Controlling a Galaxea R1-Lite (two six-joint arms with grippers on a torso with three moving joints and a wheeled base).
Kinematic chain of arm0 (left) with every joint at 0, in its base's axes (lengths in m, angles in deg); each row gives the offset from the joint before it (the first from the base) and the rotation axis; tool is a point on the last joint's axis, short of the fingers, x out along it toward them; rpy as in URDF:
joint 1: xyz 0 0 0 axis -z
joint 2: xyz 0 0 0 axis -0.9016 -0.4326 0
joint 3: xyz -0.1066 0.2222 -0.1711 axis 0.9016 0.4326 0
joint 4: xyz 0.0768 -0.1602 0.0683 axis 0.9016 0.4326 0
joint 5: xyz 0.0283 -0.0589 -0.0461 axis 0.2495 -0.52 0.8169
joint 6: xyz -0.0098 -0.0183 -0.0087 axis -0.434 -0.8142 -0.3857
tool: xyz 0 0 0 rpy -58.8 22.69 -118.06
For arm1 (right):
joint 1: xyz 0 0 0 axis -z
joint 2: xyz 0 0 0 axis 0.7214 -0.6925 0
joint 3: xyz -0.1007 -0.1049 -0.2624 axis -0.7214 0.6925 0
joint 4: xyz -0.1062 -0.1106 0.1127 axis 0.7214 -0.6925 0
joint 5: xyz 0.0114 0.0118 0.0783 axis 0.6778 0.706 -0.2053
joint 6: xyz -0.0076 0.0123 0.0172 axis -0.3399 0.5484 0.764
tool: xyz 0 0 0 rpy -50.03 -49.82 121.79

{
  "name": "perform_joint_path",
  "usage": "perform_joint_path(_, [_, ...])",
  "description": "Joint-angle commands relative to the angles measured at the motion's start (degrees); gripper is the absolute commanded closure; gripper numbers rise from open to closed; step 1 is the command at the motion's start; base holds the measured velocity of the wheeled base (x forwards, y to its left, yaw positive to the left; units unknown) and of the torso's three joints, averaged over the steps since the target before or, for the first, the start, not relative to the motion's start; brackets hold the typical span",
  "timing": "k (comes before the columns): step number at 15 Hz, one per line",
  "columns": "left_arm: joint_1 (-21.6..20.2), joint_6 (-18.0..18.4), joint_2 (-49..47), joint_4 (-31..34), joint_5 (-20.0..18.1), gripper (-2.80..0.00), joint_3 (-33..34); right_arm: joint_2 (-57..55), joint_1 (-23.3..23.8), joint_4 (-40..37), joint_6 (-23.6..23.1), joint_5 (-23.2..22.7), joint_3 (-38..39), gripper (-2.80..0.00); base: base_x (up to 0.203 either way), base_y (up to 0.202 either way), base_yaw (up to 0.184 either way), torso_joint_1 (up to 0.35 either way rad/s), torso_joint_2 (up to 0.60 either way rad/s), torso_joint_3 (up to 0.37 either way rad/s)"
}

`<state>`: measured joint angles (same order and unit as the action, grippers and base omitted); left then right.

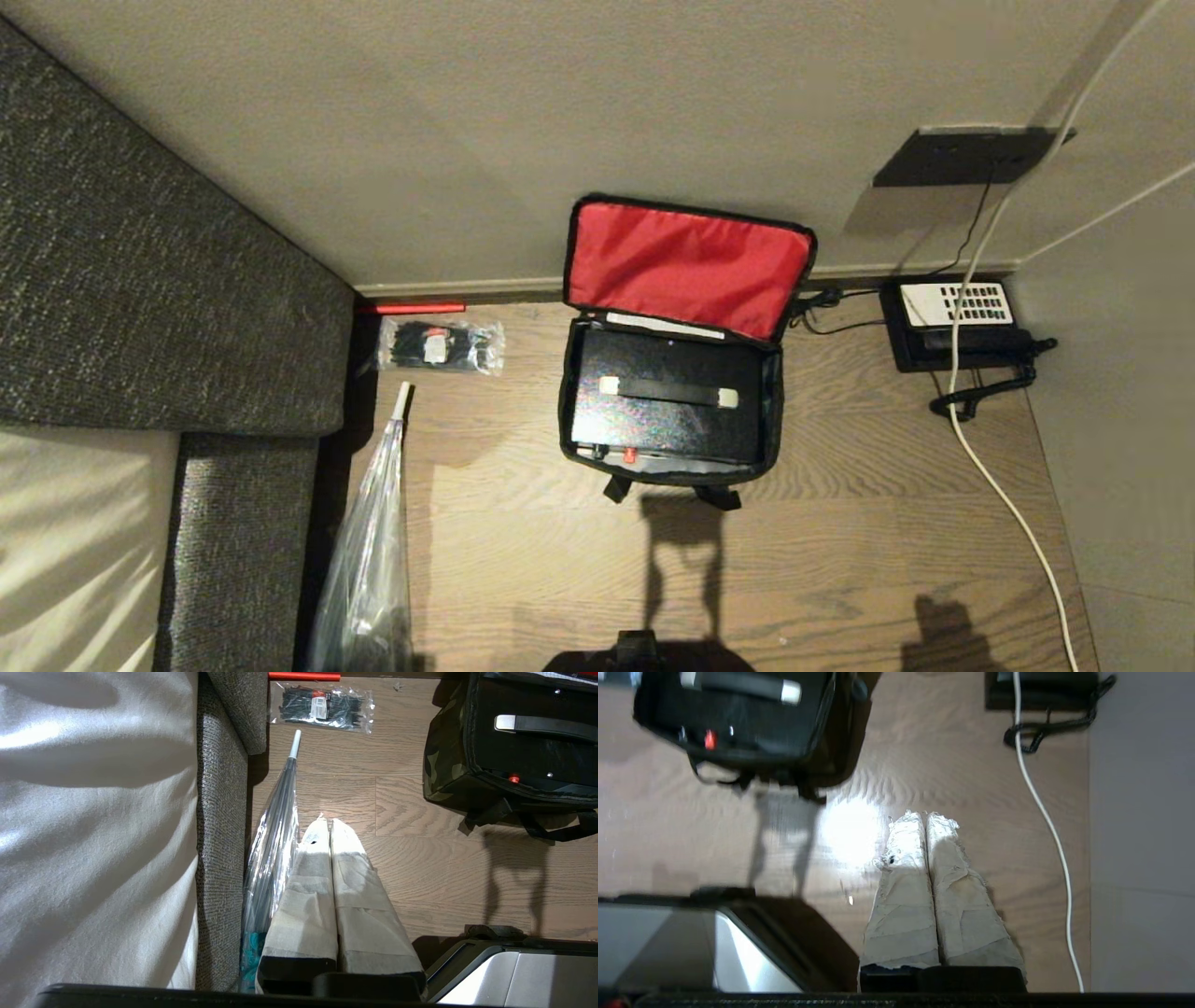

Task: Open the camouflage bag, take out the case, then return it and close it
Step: Grip the handle

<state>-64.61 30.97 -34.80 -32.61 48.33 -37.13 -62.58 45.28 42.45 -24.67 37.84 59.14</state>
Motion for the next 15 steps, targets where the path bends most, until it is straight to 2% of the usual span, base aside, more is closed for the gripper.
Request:
perform_joint_path(1, [0.0, 0.0, 0.0, 0.0, 0.0, 0.0, 0.2, 1.9, 0.0, -0.3, 0.2, 0.1, 0.2, 0.0, 0.0, 0.0, 0.0, 0.0, 0.0, 0.0])
perform_joint_path(15, [0.0, -0.6, 0.0, 0.1, 0.1, 0.0, 0.2, 1.9, 0.0, -0.1, 1.2, 0.2, 0.2, 0.0, 0.0, 0.0, 0.0, 0.0, 0.0, 0.0])
